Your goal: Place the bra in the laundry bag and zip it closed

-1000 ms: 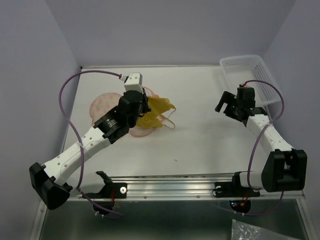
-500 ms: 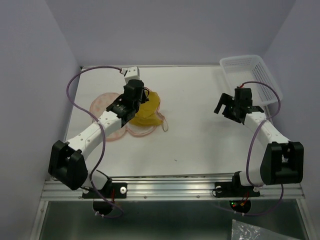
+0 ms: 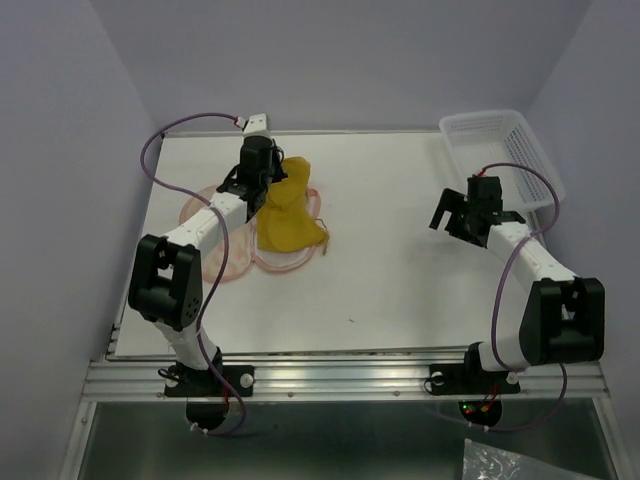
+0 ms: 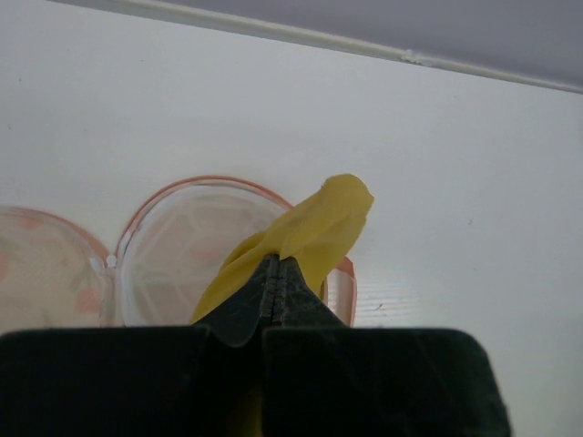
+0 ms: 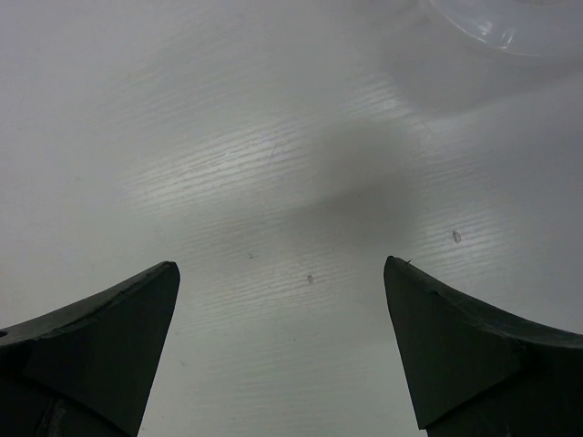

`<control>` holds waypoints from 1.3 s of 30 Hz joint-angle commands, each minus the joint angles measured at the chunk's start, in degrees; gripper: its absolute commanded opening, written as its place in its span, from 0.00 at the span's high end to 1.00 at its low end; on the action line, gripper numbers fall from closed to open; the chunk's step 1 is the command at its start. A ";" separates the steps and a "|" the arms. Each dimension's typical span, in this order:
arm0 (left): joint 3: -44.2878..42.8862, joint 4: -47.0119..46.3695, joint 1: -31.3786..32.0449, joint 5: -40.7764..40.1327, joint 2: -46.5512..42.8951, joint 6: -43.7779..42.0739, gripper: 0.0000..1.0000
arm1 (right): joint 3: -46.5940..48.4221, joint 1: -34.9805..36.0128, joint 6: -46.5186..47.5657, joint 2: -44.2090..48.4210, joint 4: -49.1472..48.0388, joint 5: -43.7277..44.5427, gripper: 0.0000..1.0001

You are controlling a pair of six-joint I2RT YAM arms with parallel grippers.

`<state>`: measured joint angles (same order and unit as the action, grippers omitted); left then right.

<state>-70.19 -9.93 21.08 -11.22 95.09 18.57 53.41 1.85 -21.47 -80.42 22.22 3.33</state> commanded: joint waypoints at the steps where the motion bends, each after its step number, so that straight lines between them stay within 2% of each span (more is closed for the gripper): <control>1: -5.99 -4.84 -1.30 4.01 3.60 -3.89 1.00 | 1.96 -0.09 1.43 -0.88 -2.18 1.76 0.00; 7: -9.43 -2.37 -4.20 9.28 9.23 -3.19 1.00 | 2.49 -0.09 2.05 -1.23 -1.83 1.85 0.00; 14: -11.10 -0.44 -6.31 8.85 12.83 -0.90 1.00 | 2.49 -0.09 2.23 -2.02 -1.65 0.98 0.00; 18: -14.80 3.51 -6.93 10.78 16.88 -0.99 1.00 | 2.58 -0.09 2.31 -2.55 -1.65 0.19 0.00; 19: -16.62 4.56 -7.02 10.87 17.49 -0.90 0.94 | 2.67 -0.09 2.40 -2.63 -1.65 -0.08 0.00; 21: -18.22 7.20 -7.11 10.26 18.73 -0.11 0.63 | 2.84 -0.09 2.93 -2.81 -1.56 -2.18 0.00; 23: -18.05 8.35 -7.11 10.52 18.64 0.24 0.40 | 2.67 -0.09 3.98 -2.55 -1.65 -5.16 0.00; 27: -15.86 9.32 -7.46 7.80 14.78 1.47 0.34 | 2.49 1.23 4.95 -0.88 -1.83 -5.18 0.00; 28: -15.07 9.67 -7.72 6.66 13.90 1.99 0.11 | 2.67 2.53 5.73 -0.44 -1.83 -5.88 0.00; 30: -13.75 9.84 -7.81 5.87 10.93 2.61 0.06 | 3.02 4.38 7.05 0.78 -2.00 -5.97 0.00; 31: -13.22 9.85 -7.81 5.60 9.86 2.79 0.01 | 3.54 8.40 9.76 1.14 -2.18 -5.36 0.00; 34: -10.32 11.51 -7.81 4.99 4.77 4.72 0.01 | 5.21 16.76 14.16 0.97 -3.22 -3.51 0.00; 35: -9.18 11.78 -7.81 4.37 3.28 5.33 0.01 | 6.17 22.44 17.31 0.62 -4.10 -3.68 0.00; 37: -4.98 12.65 -7.81 2.36 -1.63 8.57 0.01 | 6.79 28.62 21.28 -0.08 -6.47 -3.60 0.00; 38: -3.56 14.57 -7.81 -0.96 -3.31 10.33 0.01 | 7.58 34.48 26.69 -1.39 -8.92 -0.38 0.00; 39: -1.98 15.72 -7.90 -2.21 -6.46 12.09 0.01 | 8.55 37.24 28.84 -2.45 -9.64 0.70 0.00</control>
<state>-76.09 2.83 13.63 -6.94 97.89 24.73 58.04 29.12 -4.97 -81.93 19.05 0.86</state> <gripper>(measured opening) 0.989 0.996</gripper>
